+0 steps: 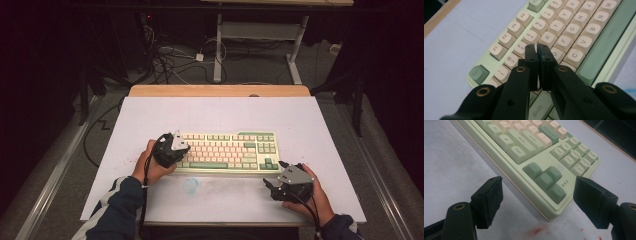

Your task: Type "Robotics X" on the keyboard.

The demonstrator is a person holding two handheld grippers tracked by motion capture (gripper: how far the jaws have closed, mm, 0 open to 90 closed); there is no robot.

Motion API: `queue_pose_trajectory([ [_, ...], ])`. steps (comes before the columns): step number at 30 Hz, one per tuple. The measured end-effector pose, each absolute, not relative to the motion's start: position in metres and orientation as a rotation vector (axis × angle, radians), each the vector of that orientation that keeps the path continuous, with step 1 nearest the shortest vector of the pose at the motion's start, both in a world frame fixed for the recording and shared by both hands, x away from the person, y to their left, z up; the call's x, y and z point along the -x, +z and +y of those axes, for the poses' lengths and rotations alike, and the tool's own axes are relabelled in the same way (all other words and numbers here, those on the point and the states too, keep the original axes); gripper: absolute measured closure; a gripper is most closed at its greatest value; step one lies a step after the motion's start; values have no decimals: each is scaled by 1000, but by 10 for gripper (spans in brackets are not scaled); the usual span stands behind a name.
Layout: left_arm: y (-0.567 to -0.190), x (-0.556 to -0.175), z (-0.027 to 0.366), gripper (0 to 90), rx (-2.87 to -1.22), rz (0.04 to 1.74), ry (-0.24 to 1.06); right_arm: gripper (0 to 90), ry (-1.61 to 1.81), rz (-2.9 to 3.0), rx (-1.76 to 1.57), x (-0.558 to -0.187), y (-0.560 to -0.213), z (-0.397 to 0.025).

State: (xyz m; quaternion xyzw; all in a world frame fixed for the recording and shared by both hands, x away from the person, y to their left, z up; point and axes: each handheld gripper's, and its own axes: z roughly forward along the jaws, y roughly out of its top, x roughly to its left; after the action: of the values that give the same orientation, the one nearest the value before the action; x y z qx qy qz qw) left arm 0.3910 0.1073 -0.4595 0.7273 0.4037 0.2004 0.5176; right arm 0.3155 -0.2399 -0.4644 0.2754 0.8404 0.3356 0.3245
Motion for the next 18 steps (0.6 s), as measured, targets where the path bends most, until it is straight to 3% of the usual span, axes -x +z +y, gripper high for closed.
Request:
queue_pose_trajectory([
  [18,-440,-373,107,849,-1683,915,469,246,885,2195,-721,-313,-463,-240],
])
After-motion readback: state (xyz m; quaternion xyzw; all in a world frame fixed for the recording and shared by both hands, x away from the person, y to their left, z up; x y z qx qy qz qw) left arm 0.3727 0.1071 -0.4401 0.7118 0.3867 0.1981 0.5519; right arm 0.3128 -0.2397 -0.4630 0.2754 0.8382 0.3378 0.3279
